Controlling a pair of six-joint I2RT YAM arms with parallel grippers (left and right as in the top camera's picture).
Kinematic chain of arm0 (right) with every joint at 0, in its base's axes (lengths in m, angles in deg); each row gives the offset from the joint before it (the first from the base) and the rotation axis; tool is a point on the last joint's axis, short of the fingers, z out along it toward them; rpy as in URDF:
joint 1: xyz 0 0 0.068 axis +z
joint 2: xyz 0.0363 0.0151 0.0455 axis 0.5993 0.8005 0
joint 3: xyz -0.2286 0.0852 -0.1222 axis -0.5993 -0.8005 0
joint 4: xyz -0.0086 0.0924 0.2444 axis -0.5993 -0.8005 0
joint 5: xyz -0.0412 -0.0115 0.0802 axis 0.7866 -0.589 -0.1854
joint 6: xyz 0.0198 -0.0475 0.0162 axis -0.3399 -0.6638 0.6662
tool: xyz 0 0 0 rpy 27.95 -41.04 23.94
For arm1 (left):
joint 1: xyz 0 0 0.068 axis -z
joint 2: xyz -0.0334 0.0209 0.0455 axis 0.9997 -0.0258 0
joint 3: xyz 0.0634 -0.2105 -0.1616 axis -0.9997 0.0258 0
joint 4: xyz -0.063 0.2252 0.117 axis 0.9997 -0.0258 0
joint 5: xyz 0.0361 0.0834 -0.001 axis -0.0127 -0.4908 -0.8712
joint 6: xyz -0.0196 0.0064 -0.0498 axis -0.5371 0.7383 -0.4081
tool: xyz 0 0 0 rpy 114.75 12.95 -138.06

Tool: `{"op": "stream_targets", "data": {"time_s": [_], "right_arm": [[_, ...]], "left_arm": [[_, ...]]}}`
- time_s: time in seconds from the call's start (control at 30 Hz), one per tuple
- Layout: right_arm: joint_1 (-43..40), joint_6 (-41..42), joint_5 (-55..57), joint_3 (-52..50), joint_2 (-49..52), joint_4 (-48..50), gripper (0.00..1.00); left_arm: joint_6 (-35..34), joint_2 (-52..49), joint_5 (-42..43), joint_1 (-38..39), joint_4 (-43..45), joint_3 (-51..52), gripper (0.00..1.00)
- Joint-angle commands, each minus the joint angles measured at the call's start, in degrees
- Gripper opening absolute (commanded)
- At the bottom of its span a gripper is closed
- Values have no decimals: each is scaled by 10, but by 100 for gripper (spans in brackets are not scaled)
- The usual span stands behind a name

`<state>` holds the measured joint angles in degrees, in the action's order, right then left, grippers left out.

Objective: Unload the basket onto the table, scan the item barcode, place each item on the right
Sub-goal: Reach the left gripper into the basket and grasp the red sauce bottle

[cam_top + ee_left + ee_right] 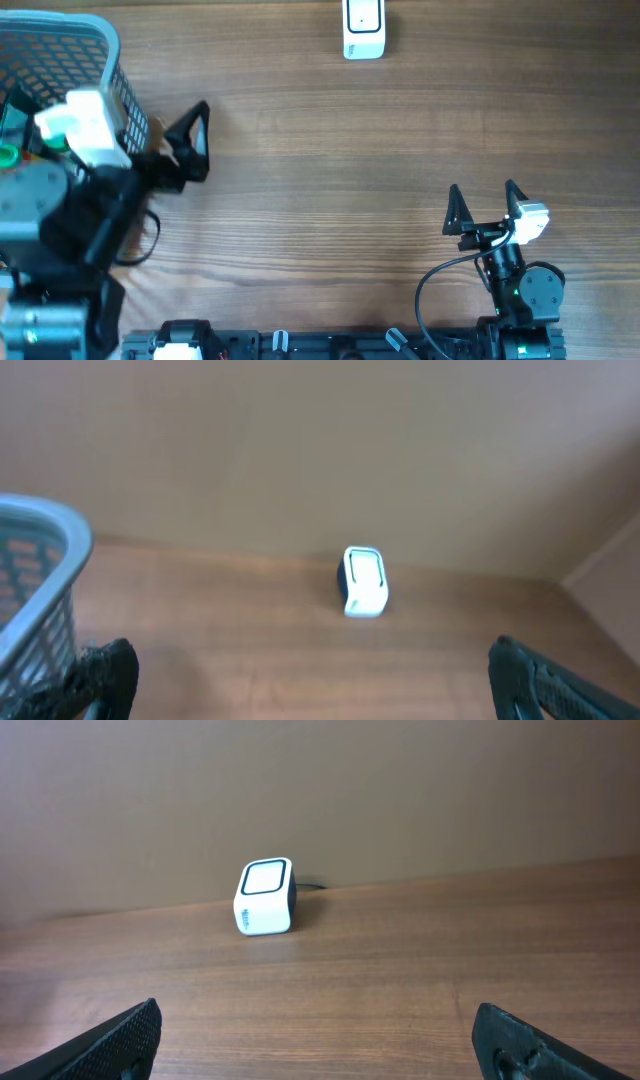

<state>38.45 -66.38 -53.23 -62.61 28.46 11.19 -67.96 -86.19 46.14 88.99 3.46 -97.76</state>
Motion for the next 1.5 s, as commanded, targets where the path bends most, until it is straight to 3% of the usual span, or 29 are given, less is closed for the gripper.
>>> {"op": "stream_targets", "data": {"time_s": [0.0,0.17,0.23,0.33,0.43,0.57,0.77,0.87,1.47], "right_arm": [[3,-7,8,0,-3,2,100],[3,-7,8,0,-3,2,100],[3,-7,8,0,-3,2,100],[3,-7,8,0,-3,2,100],[3,-7,8,0,-3,2,100],[3,-7,8,0,-3,2,100],[3,-7,8,0,-3,2,100],[3,-7,8,0,-3,2,100],[3,-7,8,0,-3,2,100]], "left_arm": [[-8,-54,-15,1,-22,-33,100],[1,-81,-10,0,23,-33,100],[-11,-82,-63,0,41,-35,100],[-86,-96,-240,-7,22,-55,100],[-109,-121,-315,-42,-13,-84,100],[-152,-176,-284,-141,-64,-139,100],[-289,-271,-200,-317,-125,-181,100],[-293,-306,-147,-367,-123,-181,100],[-304,-522,-139,-444,-119,-181,100]]}}
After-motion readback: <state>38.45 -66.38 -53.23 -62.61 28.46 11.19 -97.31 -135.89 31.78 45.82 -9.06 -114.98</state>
